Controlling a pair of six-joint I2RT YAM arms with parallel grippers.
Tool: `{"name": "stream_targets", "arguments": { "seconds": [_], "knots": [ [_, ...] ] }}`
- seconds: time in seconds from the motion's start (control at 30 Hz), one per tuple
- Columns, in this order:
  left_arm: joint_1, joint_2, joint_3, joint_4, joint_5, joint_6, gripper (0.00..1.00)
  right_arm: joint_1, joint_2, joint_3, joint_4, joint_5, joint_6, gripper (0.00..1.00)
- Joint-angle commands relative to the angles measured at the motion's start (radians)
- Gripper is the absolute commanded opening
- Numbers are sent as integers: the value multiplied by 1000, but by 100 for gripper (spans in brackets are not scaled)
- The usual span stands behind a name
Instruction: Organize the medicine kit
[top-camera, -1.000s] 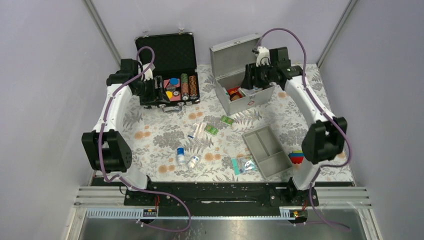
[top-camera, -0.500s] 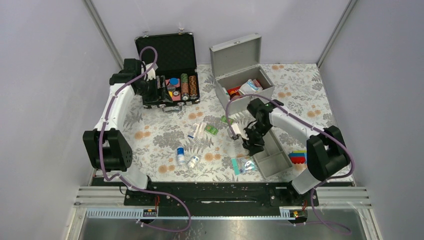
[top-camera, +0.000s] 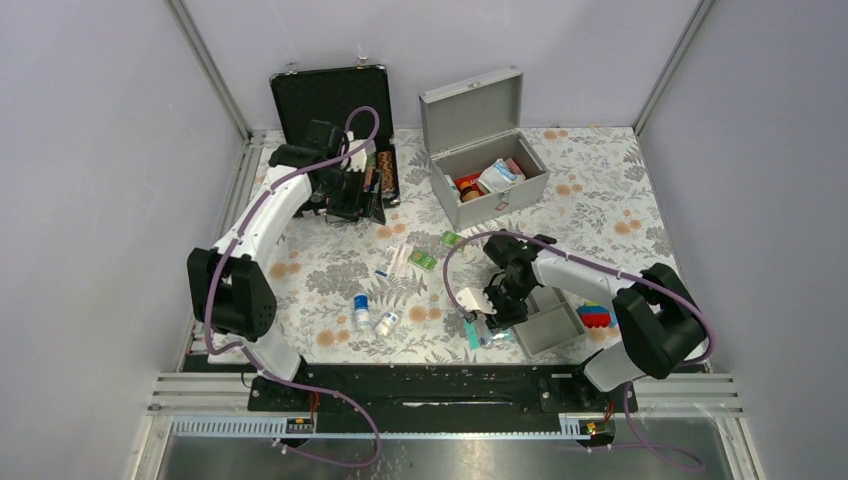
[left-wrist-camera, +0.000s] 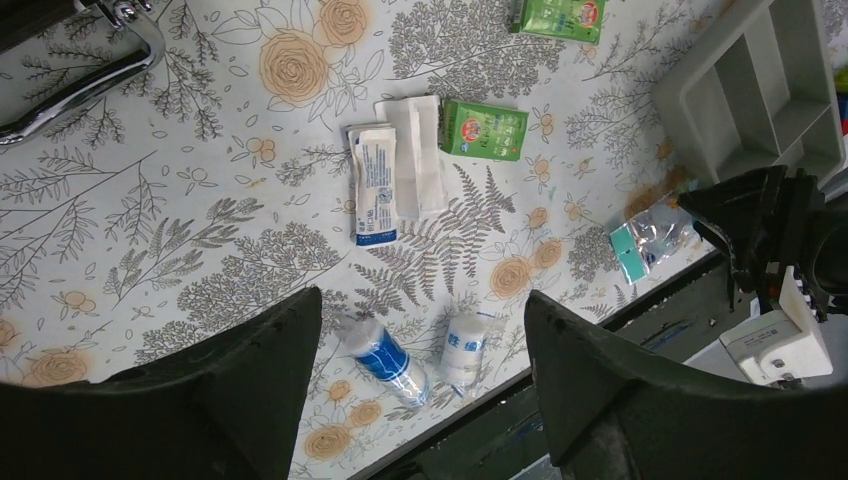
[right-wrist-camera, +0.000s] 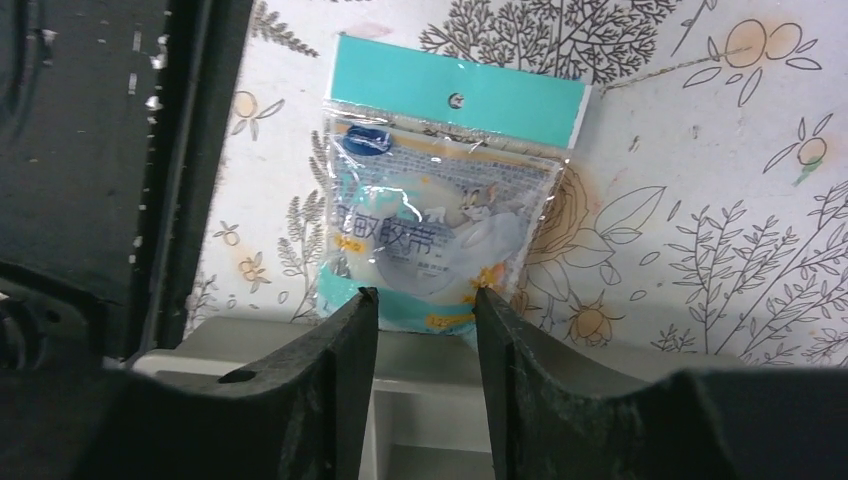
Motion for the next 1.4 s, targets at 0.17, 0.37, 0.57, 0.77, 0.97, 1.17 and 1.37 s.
{"name": "stream_targets", "arguments": {
  "seconds": [0.17,0.37,0.57,0.77,0.97,1.17,1.37],
  "knots": [
    [21,13,59,0,-26,16,74,49,89,-17,187,171,44,32],
    [50,20,67,1,-9,4,74,56,85,44,196,196,133,0],
    [107,43,88,9,21,-18,74,32,26,206,203,79,292,0],
    [184,58,106,13,17,-21,73,-48,28,405,246,-32,498,0],
    [212,46,107,28,-3,-13,73,-159,107,598,377,24,707,0],
    [212,34,113,37,-26,9,73,-267,296,836,500,308,971,0],
    [212,33,126,32,-56,33,73,-345,480,1026,479,486,1056,0]
  ]
}}
